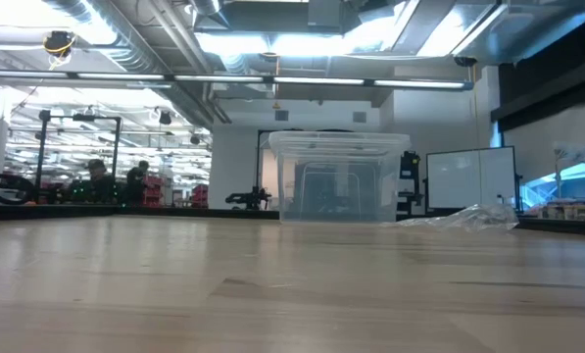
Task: Roll bandage
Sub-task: Roll the red bandage
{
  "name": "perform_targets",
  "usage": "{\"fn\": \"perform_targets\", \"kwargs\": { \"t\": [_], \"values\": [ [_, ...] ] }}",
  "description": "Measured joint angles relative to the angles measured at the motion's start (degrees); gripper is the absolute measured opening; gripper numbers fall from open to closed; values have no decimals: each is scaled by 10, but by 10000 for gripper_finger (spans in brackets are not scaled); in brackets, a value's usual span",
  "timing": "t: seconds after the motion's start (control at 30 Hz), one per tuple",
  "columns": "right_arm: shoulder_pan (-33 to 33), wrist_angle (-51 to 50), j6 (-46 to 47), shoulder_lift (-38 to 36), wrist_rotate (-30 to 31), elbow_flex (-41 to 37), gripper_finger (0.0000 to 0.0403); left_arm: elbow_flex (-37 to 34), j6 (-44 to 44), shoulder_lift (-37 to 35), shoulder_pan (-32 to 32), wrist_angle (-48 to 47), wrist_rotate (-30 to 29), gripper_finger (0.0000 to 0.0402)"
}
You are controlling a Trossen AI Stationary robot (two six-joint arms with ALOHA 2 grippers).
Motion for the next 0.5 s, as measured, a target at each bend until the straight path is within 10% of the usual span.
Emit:
{"fn": "perform_targets", "kwargs": {
  "t": [0.27, 0.5],
  "values": [
    [-117, -121, 106, -5, -34, 1, 9, 11, 49, -5, -62, 82, 16, 17],
    [-197, -163, 234, -6, -196, -26, 9, 50, 132, -24, -95, 110, -1, 17]
  ]
}}
